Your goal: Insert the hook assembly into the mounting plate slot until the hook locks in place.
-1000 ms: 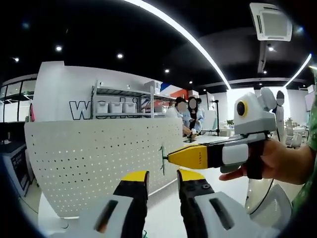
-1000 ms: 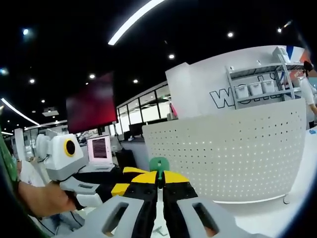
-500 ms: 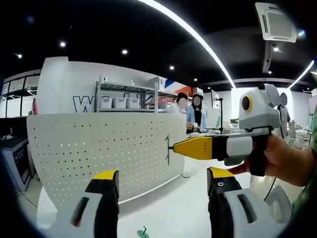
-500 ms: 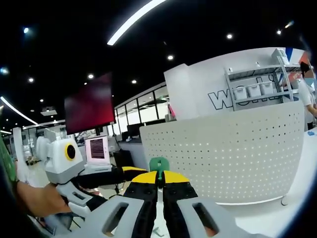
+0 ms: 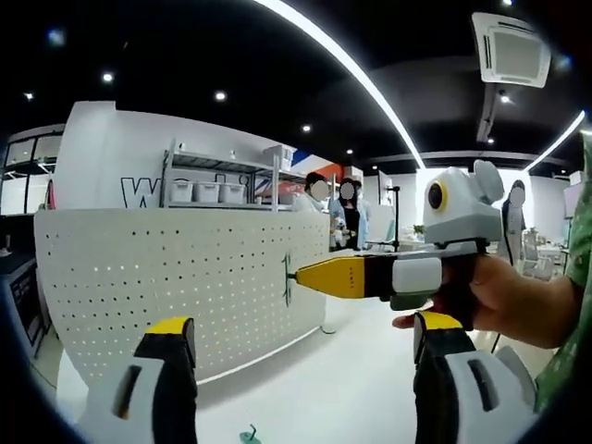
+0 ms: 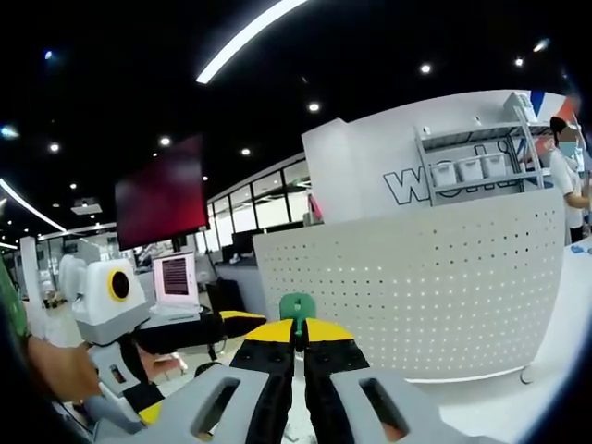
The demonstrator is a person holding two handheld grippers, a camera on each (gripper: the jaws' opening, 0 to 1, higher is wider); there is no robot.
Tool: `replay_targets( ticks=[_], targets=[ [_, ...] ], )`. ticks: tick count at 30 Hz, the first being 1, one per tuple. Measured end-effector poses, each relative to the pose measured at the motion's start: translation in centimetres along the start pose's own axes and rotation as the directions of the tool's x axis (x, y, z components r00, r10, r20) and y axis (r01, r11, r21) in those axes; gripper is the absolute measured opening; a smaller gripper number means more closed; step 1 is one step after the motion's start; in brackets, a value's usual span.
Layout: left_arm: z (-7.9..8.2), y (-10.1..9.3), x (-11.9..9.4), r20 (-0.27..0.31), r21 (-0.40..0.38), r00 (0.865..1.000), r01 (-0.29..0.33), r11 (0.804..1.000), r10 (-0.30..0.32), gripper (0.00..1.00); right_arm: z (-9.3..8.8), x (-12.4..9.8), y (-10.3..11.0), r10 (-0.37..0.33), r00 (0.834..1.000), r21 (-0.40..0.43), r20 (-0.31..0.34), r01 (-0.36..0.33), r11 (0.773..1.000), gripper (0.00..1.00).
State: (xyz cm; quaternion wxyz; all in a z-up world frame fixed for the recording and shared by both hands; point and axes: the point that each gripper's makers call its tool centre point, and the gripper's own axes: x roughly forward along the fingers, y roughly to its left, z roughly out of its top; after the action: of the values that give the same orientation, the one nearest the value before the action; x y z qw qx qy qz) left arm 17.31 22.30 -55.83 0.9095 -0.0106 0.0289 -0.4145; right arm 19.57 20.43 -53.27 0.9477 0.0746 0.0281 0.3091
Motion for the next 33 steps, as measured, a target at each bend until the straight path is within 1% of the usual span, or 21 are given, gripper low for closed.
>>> replay_targets(
  ticks=[7, 12, 16, 18, 21, 26, 33],
  targets=[
    [-0.5, -0.1, -0.3, -0.013, 0.003, 1.0, 0.005, 1.0, -0.005, 0.99, -0.4, 0.4, -1.2, -0.032, 0.999, -0.021, -0.005, 0.032, 0.999, 0.01],
    [-0.9, -0.5, -0.5, -0.02, 0.001, 1.0, 0.013, 1.0, -0.013, 0.99, -0.4, 0.8, -2.3, -0.069, 0.998, -0.056, -0.001, 0.069, 0.996, 0.01],
    [-1.2, -0.6, -0.7, -0.023, -0.004, 1.0, 0.017, 1.0, -0.017, 0.99, -0.8, 1.2, -3.2, -0.105, 0.994, -0.092, -0.002, 0.104, 0.99, 0.01],
    [-1.4, -0.7, -0.8, -0.027, -0.005, 0.999, 0.02, 1.0, -0.02, 0.99, -1.0, 1.4, -3.7, -0.123, 0.992, -0.112, 0.0, 0.122, 0.986, 0.01],
    [-1.8, -0.8, -0.9, -0.037, -0.008, 0.999, 0.029, 1.0, -0.029, 0.99, -1.7, 1.6, -4.5, -0.139, 0.99, -0.123, -0.009, 0.137, 0.983, 0.01],
    [-2.4, -0.9, -1.1, -0.051, -0.013, 0.998, 0.04, 0.999, -0.041, 0.98, -2.4, 1.8, -5.6, -0.168, 0.986, -0.15, -0.006, 0.166, 0.975, 0.01],
    [-3.3, -1.4, -1.2, -0.073, -0.011, 0.995, 0.072, 0.997, -0.073, 0.98, -3.4, 2.4, -7.4, -0.204, 0.979, -0.163, -0.009, 0.2, 0.966, 0.01]
  ],
)
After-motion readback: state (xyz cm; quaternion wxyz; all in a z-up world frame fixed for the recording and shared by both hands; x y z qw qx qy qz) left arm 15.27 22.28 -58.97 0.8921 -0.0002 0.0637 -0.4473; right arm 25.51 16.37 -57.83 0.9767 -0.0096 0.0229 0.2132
